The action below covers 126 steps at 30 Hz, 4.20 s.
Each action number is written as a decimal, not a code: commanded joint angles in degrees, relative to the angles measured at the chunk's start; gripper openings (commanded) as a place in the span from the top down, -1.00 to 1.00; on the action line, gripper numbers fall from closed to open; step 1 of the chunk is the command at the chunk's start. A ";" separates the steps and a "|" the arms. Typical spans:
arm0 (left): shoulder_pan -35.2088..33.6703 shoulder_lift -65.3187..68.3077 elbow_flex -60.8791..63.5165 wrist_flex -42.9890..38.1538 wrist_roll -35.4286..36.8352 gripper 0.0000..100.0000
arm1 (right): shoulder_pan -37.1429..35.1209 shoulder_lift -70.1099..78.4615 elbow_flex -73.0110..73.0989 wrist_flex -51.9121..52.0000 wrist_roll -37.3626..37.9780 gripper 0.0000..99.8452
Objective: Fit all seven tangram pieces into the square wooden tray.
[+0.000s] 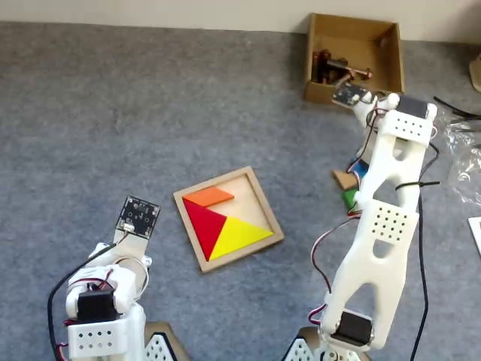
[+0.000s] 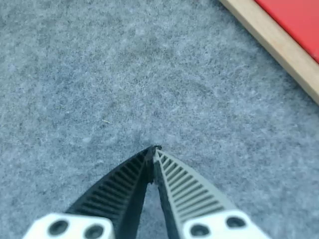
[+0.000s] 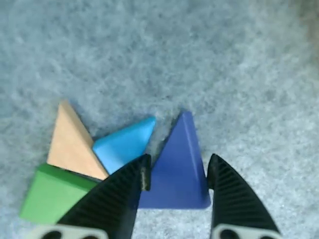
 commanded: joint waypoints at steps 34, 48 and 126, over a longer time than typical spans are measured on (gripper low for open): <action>-0.22 -0.57 1.19 0.44 0.62 0.97 | 0.04 -1.27 -7.16 5.76 0.26 0.99; -0.22 -0.57 1.19 0.44 0.62 0.97 | 0.31 -1.54 -12.09 6.46 -7.30 0.99; -0.22 -0.57 1.19 0.44 0.62 0.97 | -42.24 -66.95 83.03 -25.36 -15.74 0.99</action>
